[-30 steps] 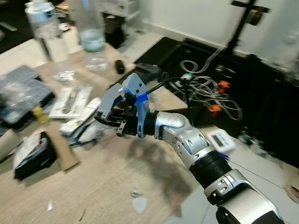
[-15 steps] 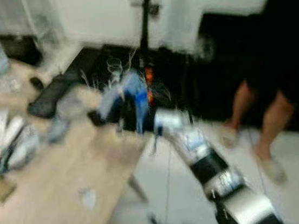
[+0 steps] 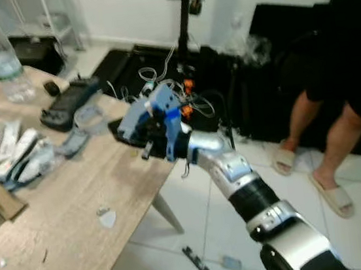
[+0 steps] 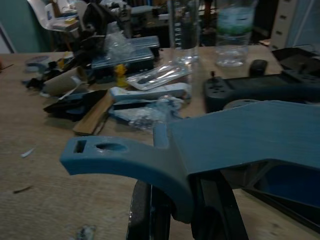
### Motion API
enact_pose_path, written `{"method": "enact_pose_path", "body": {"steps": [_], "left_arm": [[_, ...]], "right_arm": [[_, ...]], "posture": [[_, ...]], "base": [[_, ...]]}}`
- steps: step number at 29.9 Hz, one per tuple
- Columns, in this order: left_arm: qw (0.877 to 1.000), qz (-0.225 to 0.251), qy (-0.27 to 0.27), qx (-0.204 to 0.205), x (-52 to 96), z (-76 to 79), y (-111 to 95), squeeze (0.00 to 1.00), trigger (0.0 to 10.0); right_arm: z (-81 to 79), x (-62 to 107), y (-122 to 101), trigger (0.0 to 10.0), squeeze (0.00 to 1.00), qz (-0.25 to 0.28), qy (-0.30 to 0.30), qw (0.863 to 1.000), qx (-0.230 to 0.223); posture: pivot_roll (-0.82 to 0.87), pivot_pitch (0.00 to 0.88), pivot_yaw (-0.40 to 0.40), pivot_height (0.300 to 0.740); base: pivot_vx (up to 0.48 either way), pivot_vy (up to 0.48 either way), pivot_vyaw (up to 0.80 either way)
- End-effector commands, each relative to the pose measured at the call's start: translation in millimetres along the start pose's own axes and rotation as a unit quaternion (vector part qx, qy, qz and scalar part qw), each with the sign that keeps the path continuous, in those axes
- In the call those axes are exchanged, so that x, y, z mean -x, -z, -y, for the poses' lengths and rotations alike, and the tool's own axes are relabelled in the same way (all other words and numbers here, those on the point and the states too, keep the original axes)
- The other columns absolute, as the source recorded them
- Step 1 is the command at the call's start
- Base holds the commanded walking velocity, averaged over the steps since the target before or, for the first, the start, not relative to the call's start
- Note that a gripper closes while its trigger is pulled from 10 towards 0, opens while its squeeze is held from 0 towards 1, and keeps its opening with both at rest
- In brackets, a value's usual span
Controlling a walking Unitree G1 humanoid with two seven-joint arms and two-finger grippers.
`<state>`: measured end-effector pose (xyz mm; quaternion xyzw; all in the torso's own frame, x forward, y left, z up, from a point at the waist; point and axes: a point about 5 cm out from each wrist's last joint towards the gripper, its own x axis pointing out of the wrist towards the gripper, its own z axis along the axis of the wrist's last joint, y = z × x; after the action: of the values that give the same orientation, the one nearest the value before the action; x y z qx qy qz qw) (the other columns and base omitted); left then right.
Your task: Picking trash to rubbish bin
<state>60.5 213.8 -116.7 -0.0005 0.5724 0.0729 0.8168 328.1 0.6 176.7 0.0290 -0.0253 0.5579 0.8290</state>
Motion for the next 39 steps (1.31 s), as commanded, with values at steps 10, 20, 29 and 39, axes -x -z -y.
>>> {"method": "enact_pose_path", "body": {"steps": [10, 20, 29, 39], "left_arm": [[1.000, 0.016, -0.002, 0.005, -1.0, 4.5, -6.1, 0.00, 10.0], [1.000, 0.010, -0.004, 0.005, -0.4, 3.2, -2.6, 0.00, 10.0], [1.000, 0.007, -0.010, -0.002, -0.3, 1.8, -1.8, 0.00, 10.0], [1.000, 0.004, -0.013, -0.006, -0.3, 1.1, -1.3, 0.00, 10.0]], "right_arm": [[-0.1, 0.5, -0.5, 10.0, 0.00, 0.005, 0.000, 1.000, 0.000], [-1.1, 1.0, 1.1, 10.0, 0.00, 0.003, 0.001, 1.000, -0.003], [0.5, 1.9, 13.0, 10.0, 0.00, -0.026, 0.012, 1.000, 0.003], [10.2, 10.9, 40.6, 10.0, 0.00, -0.116, 0.058, 0.991, 0.034]], "posture": [[0.08, 0.047, -0.047, 0.740], [0.08, 0.053, -0.043, 0.740], [0.08, 0.054, -0.040, 0.740], [0.08, 0.054, -0.039, 0.740]], "base": [[0.000, 0.000, 0.00], [0.000, 0.000, 0.00], [0.000, 0.000, 0.00], [0.000, 0.000, 0.00]]}}
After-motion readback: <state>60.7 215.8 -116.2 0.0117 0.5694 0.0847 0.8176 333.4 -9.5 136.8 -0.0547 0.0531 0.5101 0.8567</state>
